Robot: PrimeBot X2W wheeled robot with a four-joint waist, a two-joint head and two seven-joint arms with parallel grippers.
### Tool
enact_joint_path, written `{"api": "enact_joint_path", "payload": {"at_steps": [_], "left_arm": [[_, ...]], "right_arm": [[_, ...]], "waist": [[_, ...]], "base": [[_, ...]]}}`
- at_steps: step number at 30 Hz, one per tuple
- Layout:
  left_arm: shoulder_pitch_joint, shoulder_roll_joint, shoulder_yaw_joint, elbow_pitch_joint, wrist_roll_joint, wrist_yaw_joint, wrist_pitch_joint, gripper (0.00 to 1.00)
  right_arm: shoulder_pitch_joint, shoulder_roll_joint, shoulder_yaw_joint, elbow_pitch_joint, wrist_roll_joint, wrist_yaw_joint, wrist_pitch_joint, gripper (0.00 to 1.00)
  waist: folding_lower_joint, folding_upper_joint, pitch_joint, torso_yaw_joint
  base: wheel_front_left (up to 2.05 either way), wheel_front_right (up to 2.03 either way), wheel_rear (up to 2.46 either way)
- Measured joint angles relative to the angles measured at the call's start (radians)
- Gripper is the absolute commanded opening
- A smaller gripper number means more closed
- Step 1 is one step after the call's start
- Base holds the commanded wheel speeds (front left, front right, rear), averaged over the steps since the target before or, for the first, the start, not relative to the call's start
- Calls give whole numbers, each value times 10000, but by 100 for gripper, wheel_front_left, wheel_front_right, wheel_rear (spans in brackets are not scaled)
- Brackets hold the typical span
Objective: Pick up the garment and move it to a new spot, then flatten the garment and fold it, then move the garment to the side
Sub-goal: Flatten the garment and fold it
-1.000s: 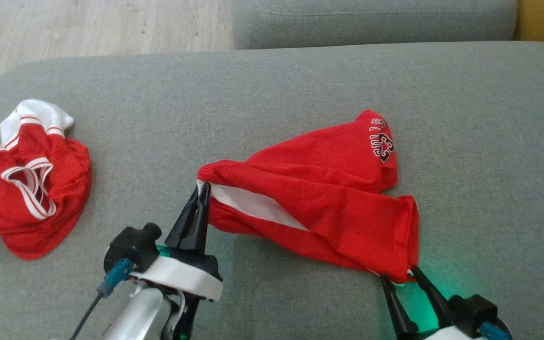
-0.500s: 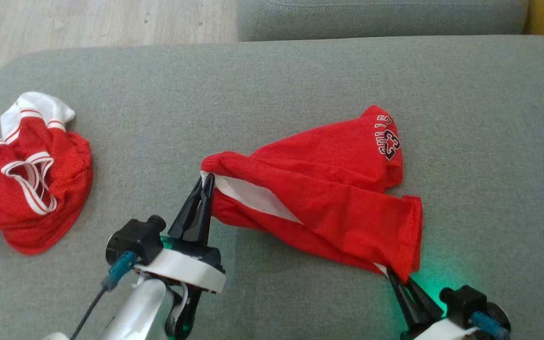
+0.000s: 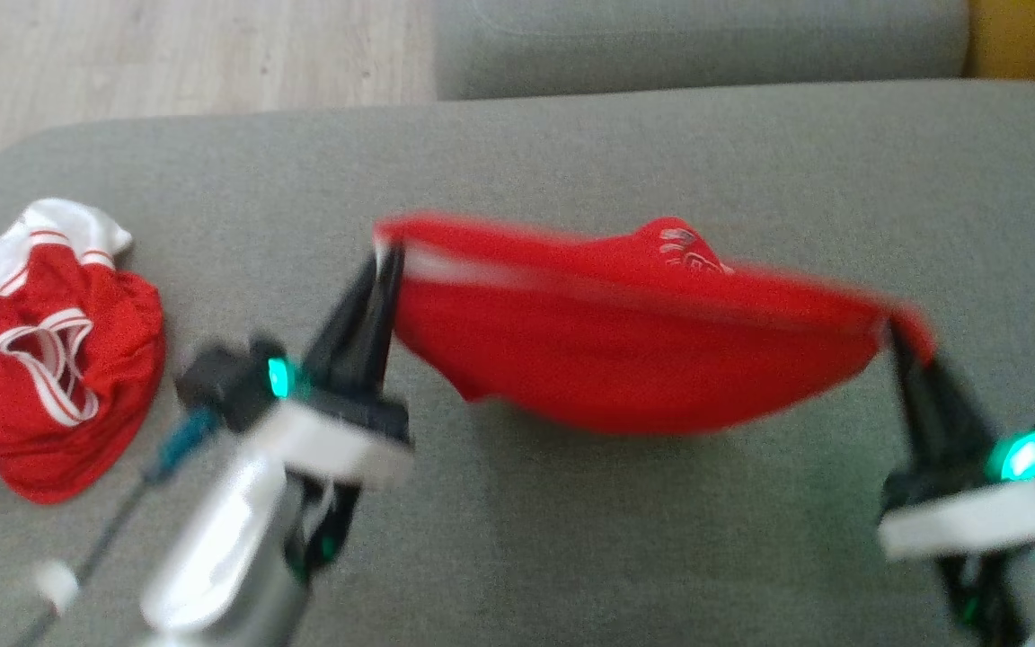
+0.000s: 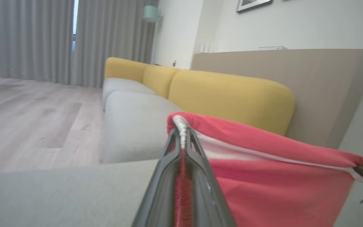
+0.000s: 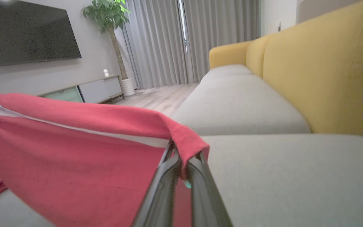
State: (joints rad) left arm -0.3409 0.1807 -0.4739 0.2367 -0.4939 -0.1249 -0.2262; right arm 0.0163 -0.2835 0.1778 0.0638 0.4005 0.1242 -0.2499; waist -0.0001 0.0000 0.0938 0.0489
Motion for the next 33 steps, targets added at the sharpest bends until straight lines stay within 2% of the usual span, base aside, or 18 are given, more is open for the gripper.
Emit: {"api": "enact_joint_path", "payload": {"at_steps": [4,8,12,16,18,21,26,28,33], "left_arm": [[-2144,245,-477,-623,-640,-2,349,0],[-4908,268,-1005,-324,-972,-73,263,0],[-6980,15,-1118,602,-1135,-73,-180,0],[-7862,-280,-888,736,-1030,-73,-314,0],[-7705,-374,-775,378,-1030,-73,-318,0],[-6725,-272,-1145,-71,-1018,-73,-318,0],[-3501,221,-1891,-420,-897,-73,-314,0],[-2886,245,-2063,-416,-945,-73,-313,0],[-466,284,-2708,-199,-976,-73,-305,0]], "right_arm": [[-2126,-711,-514,-408,391,0,489,0],[-5210,-1258,-719,140,769,0,640,0],[-7415,-1409,-598,1078,709,0,477,0],[-8366,-1482,-529,1522,644,0,192,0],[-8362,-1509,-525,1590,648,0,105,0],[-7821,-1609,-546,1618,761,0,42,0],[-5243,-1484,-681,1593,1239,0,23,0],[-4642,-1373,-779,1595,1344,0,23,0],[-1996,-965,-1020,1267,1758,2,54,0]], "waist": [[1,0,443,-121],[3,0,1108,-238],[5,0,1726,-410],[6,0,2103,-659],[2,0,2196,-783],[3,0,2257,-903],[2,0,2168,-893],[1,0,2115,-874],[-1,0,1775,-828]], "base": [[0,0,0],[0,0,0],[0,0,0],[0,0,0],[0,0,0],[0,0,0],[0,0,0],[0,0,0],[0,0,0]]}}
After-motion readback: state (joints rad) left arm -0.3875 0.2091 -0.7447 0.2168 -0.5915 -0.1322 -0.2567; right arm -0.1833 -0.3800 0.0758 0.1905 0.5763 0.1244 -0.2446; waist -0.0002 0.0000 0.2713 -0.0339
